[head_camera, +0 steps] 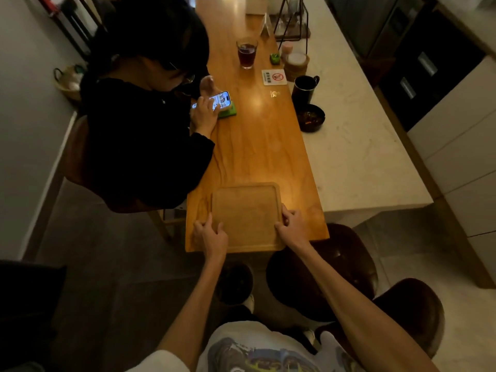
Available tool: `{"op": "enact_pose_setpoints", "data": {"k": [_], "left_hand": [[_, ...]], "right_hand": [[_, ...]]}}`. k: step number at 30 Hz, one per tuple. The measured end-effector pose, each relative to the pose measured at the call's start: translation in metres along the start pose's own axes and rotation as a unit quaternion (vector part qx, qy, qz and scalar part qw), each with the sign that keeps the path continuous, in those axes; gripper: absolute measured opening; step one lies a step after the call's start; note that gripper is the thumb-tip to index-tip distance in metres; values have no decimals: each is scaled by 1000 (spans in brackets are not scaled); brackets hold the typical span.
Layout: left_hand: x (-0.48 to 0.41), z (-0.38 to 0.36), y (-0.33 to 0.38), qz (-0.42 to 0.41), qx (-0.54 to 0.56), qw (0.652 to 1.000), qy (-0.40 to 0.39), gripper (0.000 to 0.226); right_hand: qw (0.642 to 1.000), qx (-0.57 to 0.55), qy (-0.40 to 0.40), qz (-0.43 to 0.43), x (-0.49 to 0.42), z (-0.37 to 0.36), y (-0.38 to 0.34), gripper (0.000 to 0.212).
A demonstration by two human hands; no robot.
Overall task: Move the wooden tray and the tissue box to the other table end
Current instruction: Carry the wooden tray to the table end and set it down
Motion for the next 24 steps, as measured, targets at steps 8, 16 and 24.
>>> {"op": "enact_pose_setpoints", "data": {"k": [8, 16, 24], "left_hand": [[-13, -1, -2, -3, -30, 1000, 9, 56], [-12, 5, -1, -149, -160, 975, -35, 75], [26, 4, -42, -351, -217, 910, -48, 71]], "right_hand": [[999, 15, 29, 3, -11, -5, -11, 67], [994, 23, -43, 102, 5, 6, -3, 69], [957, 120, 10, 263, 44, -10, 22, 60]]}}
Point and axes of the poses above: each hand's wrist, its own x-axis away from the middle knuckle, its own z-axis out of the back of the hand, y = z × x, the point moved 9 cm from there along -x, towards the middle knuckle, and after that the axes turned 6 degrees about -x, right-handed, at the moved point
